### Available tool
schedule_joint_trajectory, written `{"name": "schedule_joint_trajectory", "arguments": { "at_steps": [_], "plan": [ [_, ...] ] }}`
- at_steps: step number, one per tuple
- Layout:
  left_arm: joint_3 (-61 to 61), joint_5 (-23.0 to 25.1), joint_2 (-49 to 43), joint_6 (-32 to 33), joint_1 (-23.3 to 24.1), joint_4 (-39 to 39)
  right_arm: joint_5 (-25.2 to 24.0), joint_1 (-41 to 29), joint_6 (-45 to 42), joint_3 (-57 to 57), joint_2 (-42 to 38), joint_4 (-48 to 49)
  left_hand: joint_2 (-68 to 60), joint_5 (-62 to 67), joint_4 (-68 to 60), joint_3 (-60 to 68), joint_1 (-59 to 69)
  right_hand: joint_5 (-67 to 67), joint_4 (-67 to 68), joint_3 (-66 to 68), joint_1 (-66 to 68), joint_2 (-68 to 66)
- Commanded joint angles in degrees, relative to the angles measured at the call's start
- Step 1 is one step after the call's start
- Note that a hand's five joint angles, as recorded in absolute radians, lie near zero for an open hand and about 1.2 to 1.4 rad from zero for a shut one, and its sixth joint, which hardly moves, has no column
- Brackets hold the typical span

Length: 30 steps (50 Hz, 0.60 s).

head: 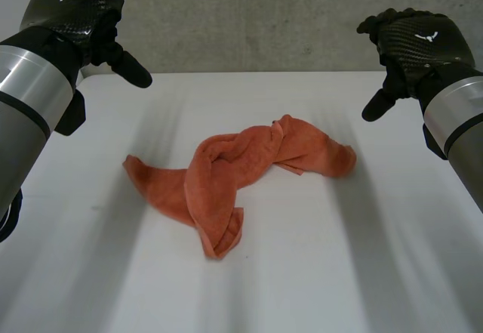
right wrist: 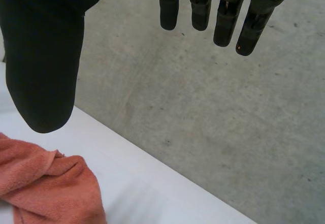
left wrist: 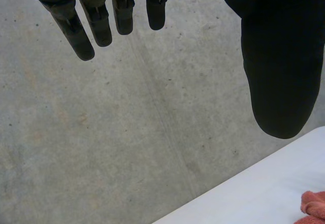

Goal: Fold the laundry

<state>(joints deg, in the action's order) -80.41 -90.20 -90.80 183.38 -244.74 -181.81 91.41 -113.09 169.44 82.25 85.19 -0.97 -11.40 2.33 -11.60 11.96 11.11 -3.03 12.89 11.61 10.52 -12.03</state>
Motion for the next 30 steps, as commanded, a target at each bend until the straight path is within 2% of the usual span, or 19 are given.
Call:
{"name": "schedule_joint_trajectory", "arguments": {
  "at_steps": [1,2,5,8,10,15,19,20,21,25,30],
  "plan": [
    [0.08,-0.5,-0.87,-0.39,0.14,0.4,-8.71,0.32,-5.34,0.01,-0.46,-0.53,0.18,-1.11,0.37,-0.73,0.11,3.03,-2.89,-1.61,-0.52,2.03],
    [0.08,-0.59,-1.39,-0.48,0.31,0.49,-12.01,0.67,-8.74,0.01,-0.72,-1.05,0.18,-1.11,0.37,-0.73,0.11,3.03,-2.89,-1.61,-0.52,2.03],
    [0.08,-1.38,-3.58,-0.74,1.01,0.67,-14.59,0.85,-12.71,-0.08,-2.3,-1.23,0.01,-0.94,0.21,-0.57,0.28,3.03,-2.89,-1.61,-0.52,2.03],
    [0.08,-3.49,-5.97,-2.15,1.81,0.67,-15.3,0.94,-14.04,-0.34,-4.23,-1.23,0.01,-0.94,0.2,-0.57,0.28,3.03,-2.89,-1.61,-0.52,2.03],
    [0.26,-6.82,-9.47,-5.48,3.12,0.67,-15.21,0.94,-13.96,-1.21,-6.51,-1.23,0.01,-0.94,0.2,-0.57,0.28,3.03,-2.89,-1.61,-0.52,2.03],
    [0.96,-8.68,-15.35,-9.96,3.74,0.58,-15.04,1.03,-13.61,-4.38,-14.07,-1.14,0.51,-1.44,0.71,-1.07,-0.23,3.03,-2.89,-1.61,-0.52,2.03],
    [1.57,-8.68,-19.92,-12.78,3.74,0.58,-14.95,1.2,-11.06,-7.98,-20.05,-1.06,0.68,-1.61,0.87,-1.24,-0.39,3.03,-2.89,-1.61,-0.52,2.03],
    [1.84,-8.68,-21.59,-13.74,3.74,0.58,-14.86,1.55,-7.66,-11.21,-24.24,-1.05,1.02,-1.94,1.21,-1.57,-0.73,3.03,-2.89,-1.61,-0.52,2.03],
    [2.01,-8.68,-22.39,-14.1,3.83,0.67,-14.86,1.55,-7.63,-11.24,-24.28,-1.05,0.85,-1.78,1.05,-1.41,-0.57,3.03,-2.89,-1.61,-0.52,2.03],
    [2.98,-8.5,-26.44,-15.07,3.92,0.58,-14.77,1.82,-0.97,-18.33,-33.3,-1.05,1.02,-1.95,1.21,-1.57,-0.73,3.03,-2.89,-1.61,-0.52,2.03],
    [4.47,-8.59,-31.8,-15.25,4.09,0.49,-13.9,1.9,2.74,-25.55,-41.41,-1.05,0.85,-1.78,1.04,-1.41,-0.56,3.03,-2.89,-1.61,-0.52,2.03]
  ]
}}
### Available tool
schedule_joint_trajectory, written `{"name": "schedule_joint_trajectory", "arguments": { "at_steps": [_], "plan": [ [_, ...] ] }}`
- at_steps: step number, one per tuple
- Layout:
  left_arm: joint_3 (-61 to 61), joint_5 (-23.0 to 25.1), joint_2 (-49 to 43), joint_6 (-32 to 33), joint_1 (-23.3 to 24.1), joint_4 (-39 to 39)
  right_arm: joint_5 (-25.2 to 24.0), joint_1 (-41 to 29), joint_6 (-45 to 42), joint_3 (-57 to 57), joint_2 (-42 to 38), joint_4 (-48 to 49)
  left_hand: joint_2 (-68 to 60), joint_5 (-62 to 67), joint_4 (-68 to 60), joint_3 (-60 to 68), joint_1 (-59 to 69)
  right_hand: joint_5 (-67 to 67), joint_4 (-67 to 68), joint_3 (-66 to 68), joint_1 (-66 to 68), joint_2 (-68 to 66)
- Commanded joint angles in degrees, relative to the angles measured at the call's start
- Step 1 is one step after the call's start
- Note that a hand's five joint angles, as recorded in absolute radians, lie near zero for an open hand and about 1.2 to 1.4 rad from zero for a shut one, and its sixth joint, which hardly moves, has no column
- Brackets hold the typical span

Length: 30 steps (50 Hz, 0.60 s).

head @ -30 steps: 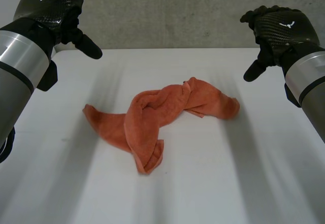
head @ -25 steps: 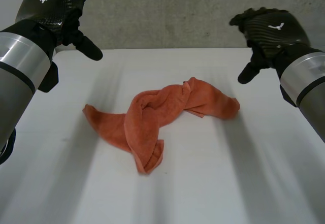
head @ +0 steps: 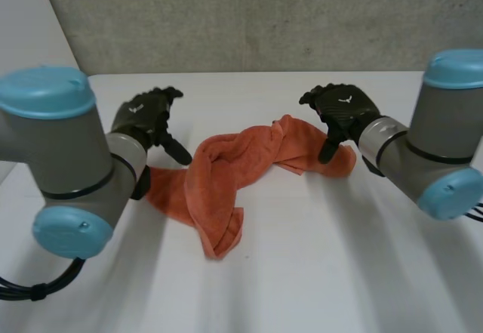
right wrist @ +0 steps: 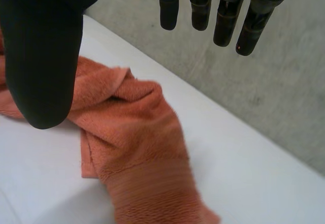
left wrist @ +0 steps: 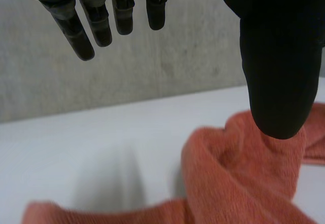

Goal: Fold the laundry

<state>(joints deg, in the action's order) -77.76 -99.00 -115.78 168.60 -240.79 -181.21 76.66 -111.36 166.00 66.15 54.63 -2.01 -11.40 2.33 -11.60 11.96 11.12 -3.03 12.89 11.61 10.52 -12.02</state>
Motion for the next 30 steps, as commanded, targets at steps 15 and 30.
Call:
{"name": "schedule_joint_trajectory", "arguments": {
  "at_steps": [15,30],
  "plan": [
    [10.87,0.74,-16.76,0.5,0.32,-1.24,8.86,0.26,6.62,-28.17,-23.08,0.17,-68.6,67.67,-68.4,68.04,68.88,-66.97,67.11,68.39,69.48,-67.98],
    [20.29,6.28,-1.48,8.94,-2.05,-20.32,2.18,1.49,6.27,-27.75,-5.07,9.57,-68.6,67.67,-68.4,68.04,68.88,-66.97,67.11,68.39,69.48,-67.98]
  ]
}}
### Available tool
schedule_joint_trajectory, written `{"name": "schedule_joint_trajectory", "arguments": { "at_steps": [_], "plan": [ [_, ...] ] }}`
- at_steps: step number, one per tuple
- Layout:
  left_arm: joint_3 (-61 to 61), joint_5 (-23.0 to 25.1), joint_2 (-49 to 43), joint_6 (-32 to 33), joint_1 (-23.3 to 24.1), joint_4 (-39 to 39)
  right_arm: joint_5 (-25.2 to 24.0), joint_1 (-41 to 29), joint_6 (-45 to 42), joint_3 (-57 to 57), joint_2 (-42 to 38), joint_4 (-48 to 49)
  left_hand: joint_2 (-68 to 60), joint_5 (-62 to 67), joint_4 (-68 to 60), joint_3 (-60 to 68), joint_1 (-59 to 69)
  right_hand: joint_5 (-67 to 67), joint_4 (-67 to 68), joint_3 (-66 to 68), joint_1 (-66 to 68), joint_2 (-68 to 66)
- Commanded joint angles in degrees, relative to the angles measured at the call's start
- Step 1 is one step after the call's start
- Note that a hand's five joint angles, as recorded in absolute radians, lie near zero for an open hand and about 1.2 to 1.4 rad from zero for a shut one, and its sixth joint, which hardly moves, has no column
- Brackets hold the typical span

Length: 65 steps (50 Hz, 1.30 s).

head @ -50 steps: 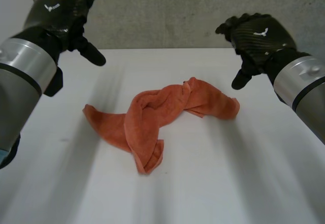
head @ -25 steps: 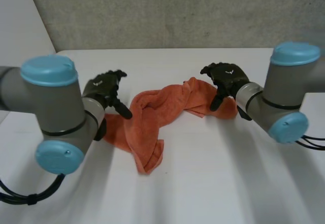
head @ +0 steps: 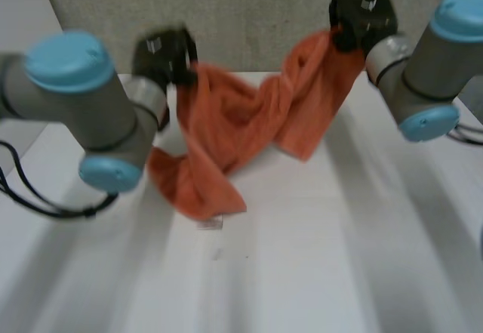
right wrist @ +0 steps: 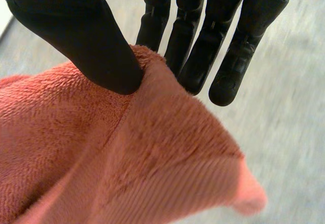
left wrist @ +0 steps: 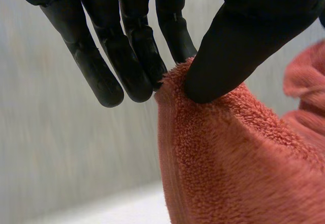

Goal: Fold the laundry

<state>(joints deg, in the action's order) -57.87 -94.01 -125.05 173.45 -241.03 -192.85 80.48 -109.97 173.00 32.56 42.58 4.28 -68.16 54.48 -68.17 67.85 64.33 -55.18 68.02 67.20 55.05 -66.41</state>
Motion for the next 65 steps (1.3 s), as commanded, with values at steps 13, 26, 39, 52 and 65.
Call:
{"name": "schedule_joint_trajectory", "arguments": {
  "at_steps": [13,26,39,52,65],
  "plan": [
    [-25.79,6.29,20.19,4.71,-4.19,-3.42,-16.4,5.64,-18.46,35.28,24.92,-23.33,-11.84,15.52,-11.83,12.15,15.67,-14.82,11.98,12.8,24.95,-13.59],
    [-35.29,8.32,21.78,9.45,-3.48,-0.33,-14.74,5.82,-17.98,36.87,24.22,-21.78,-11.84,15.52,-11.83,12.15,15.67,52.4,-55.24,-54.42,-42.27,53.63],
    [-34.59,9.37,37.85,12.09,-0.85,1.69,-15.44,4.86,-4.69,28.89,17.55,-20.53,-11.84,15.52,-11.83,12.15,15.67,52.06,-54.91,-54.09,-41.94,53.29],
    [-36.17,16.49,45.6,20.61,-0.76,4.41,-33.24,-1.2,-2.5,7.9,-1.42,-41.61,-11.84,15.52,-11.83,12.15,15.67,54.25,-57.09,-56.28,-44.12,55.48],
    [-35.91,17.37,41.39,21.14,-2.95,4.24,-38.91,-3.76,3.75,-10.83,-11.55,-44.45,-11.84,15.52,-11.83,12.15,15.67,-14.82,11.98,12.8,24.95,-13.59]
  ]
}}
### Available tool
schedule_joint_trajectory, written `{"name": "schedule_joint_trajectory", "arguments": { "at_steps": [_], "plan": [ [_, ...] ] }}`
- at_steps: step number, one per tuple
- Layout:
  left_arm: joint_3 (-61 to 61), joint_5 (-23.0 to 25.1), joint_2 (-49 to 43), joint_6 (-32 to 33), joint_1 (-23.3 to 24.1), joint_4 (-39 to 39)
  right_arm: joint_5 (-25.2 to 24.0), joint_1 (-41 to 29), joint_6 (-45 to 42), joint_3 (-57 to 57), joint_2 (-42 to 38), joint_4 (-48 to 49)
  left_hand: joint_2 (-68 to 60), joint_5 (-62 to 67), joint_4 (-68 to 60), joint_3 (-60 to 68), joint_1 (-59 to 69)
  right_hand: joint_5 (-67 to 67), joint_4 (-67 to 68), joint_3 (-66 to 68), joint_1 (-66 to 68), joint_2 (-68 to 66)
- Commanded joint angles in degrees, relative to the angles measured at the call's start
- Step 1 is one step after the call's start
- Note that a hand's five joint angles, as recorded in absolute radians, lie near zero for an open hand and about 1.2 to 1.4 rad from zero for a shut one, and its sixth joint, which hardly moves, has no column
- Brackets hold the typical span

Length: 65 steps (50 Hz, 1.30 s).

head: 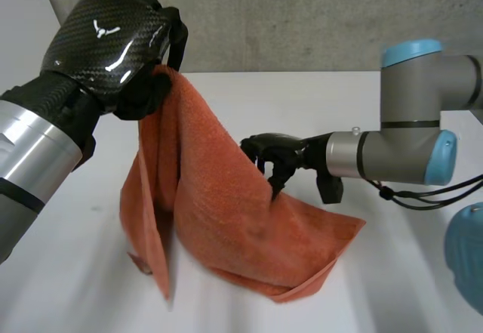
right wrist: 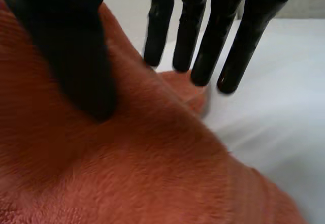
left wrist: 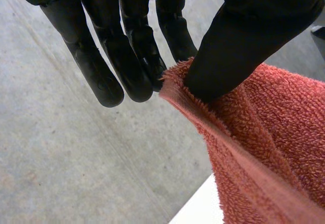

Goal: Fold the laundry

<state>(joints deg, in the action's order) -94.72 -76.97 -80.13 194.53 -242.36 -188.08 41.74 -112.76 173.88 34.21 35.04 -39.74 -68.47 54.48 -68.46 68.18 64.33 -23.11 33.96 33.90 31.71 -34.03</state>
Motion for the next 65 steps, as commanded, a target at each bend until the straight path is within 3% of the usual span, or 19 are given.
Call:
{"name": "schedule_joint_trajectory", "arguments": {
  "at_steps": [1,5,7,10,14,17,22,26,31,34,35,37,41,58,65],
  "plan": [
    [1.64,0.33,-4.41,0.32,-2.06,-0.62,0.27,-0.97,3.3,-14.94,-4.01,-0.34,-11.53,15.52,-11.54,11.82,15.67,-46.89,46.04,46.1,48.29,-45.97],
    [8.22,0.42,-9.24,2.43,-4.7,-0.88,8.95,-0.36,7.69,-25.49,-3.14,3.87,-11.53,15.52,-11.54,11.82,15.67,-46.89,46.04,46.1,48.29,-45.97],
    [13.82,0.33,-12.31,3.57,-5.49,-1.06,16.16,-0.27,9.54,-28.23,-1.74,10.19,-11.53,15.52,-11.54,11.82,15.67,-46.89,46.04,46.1,48.29,-45.97],
    [22.43,-0.19,-15.57,4.19,-5.75,-1.84,24.06,0.08,9.99,-25.35,2.73,17.91,-11.53,15.52,-11.54,11.82,15.67,-46.89,46.04,46.1,48.29,-45.97],
    [29.48,-1.16,-18.3,4.11,-5.76,-4.38,28.83,1.13,7.54,-14.58,12.12,22.85,-11.53,15.52,-11.54,11.82,15.67,-46.89,46.04,46.1,48.29,-45.97],
    [29.94,-1.77,-18.57,4.11,-5.76,-6.67,27.88,2.28,3.15,-5.32,18.03,24.18,-11.53,15.52,-11.54,11.82,15.67,-46.89,46.04,46.1,48.29,-45.97],
    [23.65,-1.34,-18.83,4.02,-5.23,-8.7,25.41,2.54,-12.82,18.29,29.89,24.72,-11.53,15.52,-11.54,11.82,15.67,-46.89,46.04,46.1,48.29,-45.97],
    [14.6,-1.16,-19.18,4.28,-4.96,-8.62,26.46,2.28,-22.59,31.84,34.3,24.45,-11.53,15.52,-11.54,11.82,15.67,-46.89,46.04,46.1,48.29,-45.97],
    [3.42,-1.07,-21.38,4.46,-4.09,-8.7,26.38,2.28,-24.99,41.1,34.48,21.12,-11.53,15.52,-11.54,11.82,15.67,-46.89,46.04,46.1,48.29,-45.97],
    [-2.02,-1.07,-22.87,4.72,-3.39,-8.88,26.2,2.11,-25.43,43.83,33.87,18.66,-11.53,15.52,-11.54,11.82,15.67,-35.05,34.2,34.26,36.45,-34.13],
    [-3.0,-1.07,-23.14,4.81,-3.3,-8.88,26.2,2.1,-25.69,44.53,32.74,17.0,-11.53,15.52,-11.54,11.82,15.67,-20.19,19.34,19.39,21.59,-19.26],
    [-5.11,-1.07,-23.58,4.81,-3.21,-8.88,26.29,2.1,-25.96,44.19,30.98,14.97,-11.53,15.52,-11.54,11.82,15.67,-4.12,3.27,3.33,5.52,-3.2],
    [-6.53,-1.07,-23.58,4.72,-3.21,-8.71,25.94,2.63,-25.18,41.57,28.42,12.5,-11.53,15.52,-11.54,11.82,15.67,3.31,-4.16,-4.1,-1.91,4.23],
    [-7.32,-1.34,-17.62,4.81,0.92,-7.83,25.32,2.37,-16.47,30.92,27.54,15.4,-11.53,15.52,-11.54,11.82,15.67,9.4,-10.25,-10.19,-8.0,10.32],
    [-7.94,-1.34,-11.37,4.81,2.15,-7.56,25.41,1.49,-15.94,19.4,16.55,14.26,-11.53,15.52,-11.54,11.82,15.67,8.73,-9.58,-9.52,-7.33,9.65]
  ]
}}
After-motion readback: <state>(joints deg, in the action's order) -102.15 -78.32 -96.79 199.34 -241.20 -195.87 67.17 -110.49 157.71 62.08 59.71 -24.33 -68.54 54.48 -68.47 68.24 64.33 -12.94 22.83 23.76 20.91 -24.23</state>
